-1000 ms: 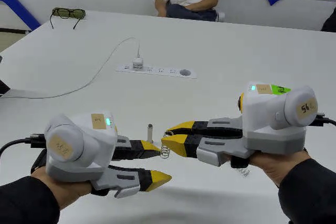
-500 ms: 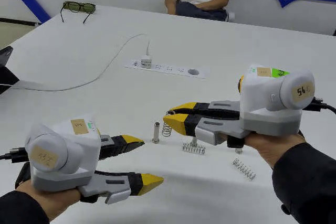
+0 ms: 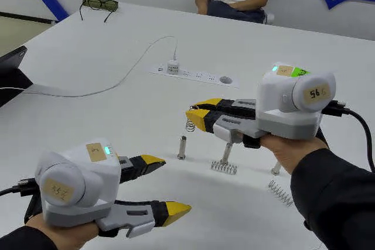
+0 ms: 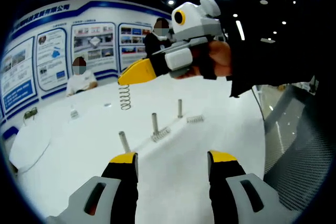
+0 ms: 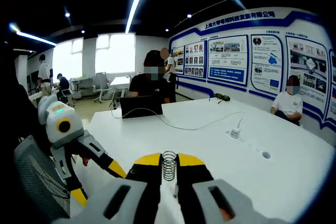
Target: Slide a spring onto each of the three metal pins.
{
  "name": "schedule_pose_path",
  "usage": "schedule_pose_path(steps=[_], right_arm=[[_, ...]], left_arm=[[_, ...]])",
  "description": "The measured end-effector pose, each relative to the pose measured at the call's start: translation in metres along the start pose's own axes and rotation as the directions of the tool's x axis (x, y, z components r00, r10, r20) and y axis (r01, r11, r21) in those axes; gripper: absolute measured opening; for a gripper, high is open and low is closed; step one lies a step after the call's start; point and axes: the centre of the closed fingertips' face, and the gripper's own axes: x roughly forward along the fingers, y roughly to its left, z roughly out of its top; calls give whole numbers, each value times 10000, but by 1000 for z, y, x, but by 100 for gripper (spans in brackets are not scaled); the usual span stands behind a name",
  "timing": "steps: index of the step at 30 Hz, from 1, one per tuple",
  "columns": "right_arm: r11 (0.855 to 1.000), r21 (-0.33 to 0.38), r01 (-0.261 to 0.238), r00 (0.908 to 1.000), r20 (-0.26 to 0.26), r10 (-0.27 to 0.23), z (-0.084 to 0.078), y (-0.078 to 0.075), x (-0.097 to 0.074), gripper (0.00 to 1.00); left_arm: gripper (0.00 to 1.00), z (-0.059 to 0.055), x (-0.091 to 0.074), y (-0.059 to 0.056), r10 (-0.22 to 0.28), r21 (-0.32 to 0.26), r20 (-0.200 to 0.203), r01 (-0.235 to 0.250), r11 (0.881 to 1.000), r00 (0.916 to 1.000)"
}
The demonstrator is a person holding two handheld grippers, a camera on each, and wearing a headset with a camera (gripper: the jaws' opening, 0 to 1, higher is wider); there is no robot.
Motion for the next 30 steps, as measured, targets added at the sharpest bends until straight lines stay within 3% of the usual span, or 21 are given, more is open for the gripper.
schedule_pose_path(steps=[12, 30], right_arm=[[9995, 28, 306, 9995, -83, -306, -6, -12, 15, 11], [9985, 397, 364, 9969, -718, -335, -38, -16, 35, 11]], left_arm=[[54, 1, 1, -2, 105, -98, 84, -104, 9999, 9999], [53, -2, 5, -5, -6, -465, 115, 11, 9989, 9999]])
